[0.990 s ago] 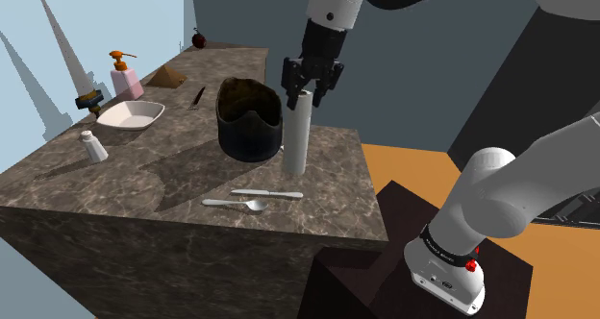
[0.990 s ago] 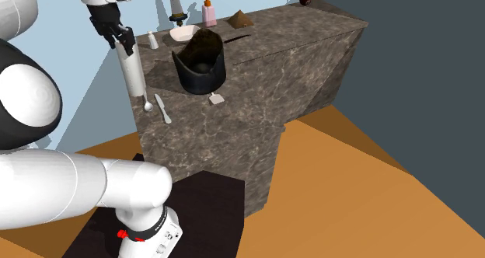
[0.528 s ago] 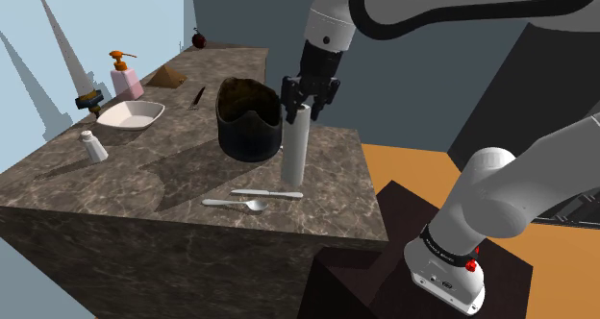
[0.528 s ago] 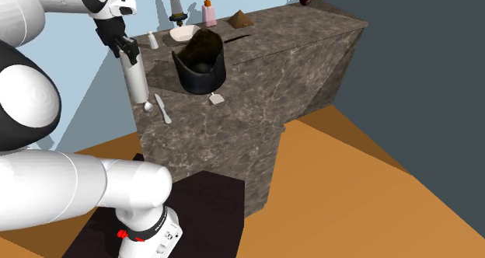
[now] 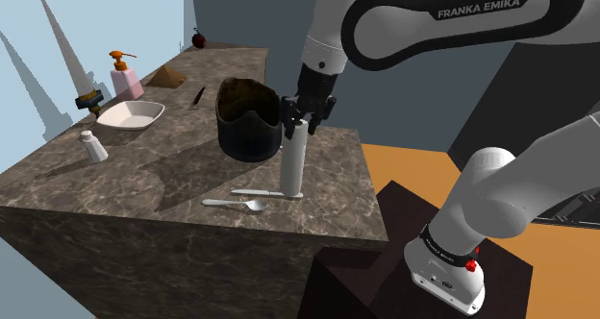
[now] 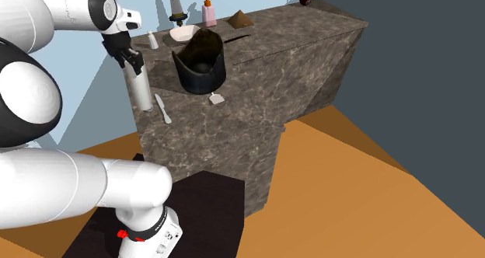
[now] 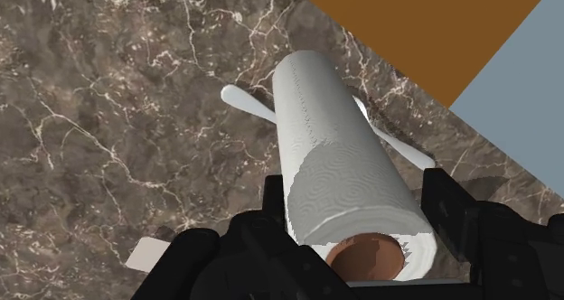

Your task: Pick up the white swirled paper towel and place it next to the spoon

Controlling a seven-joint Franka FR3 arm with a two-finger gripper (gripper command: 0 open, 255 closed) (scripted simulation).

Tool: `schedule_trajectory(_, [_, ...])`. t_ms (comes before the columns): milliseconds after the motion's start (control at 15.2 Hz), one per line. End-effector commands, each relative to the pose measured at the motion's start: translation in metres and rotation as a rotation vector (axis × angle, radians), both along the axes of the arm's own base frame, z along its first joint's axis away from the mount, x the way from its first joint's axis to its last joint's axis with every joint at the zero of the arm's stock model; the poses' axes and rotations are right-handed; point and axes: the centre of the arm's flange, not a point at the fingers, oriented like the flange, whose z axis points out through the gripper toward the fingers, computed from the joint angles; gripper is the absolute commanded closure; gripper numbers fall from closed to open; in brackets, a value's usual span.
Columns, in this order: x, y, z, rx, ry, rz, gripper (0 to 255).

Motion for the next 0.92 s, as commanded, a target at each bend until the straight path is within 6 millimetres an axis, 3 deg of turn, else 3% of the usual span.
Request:
schedule_trajectory(0, [0.0, 0.001, -0.01, 0.0, -0.001, 0.0, 255])
schedule_trajectory(858, [0.0, 0.001, -0.079, 0.0, -0.001, 0.0, 255])
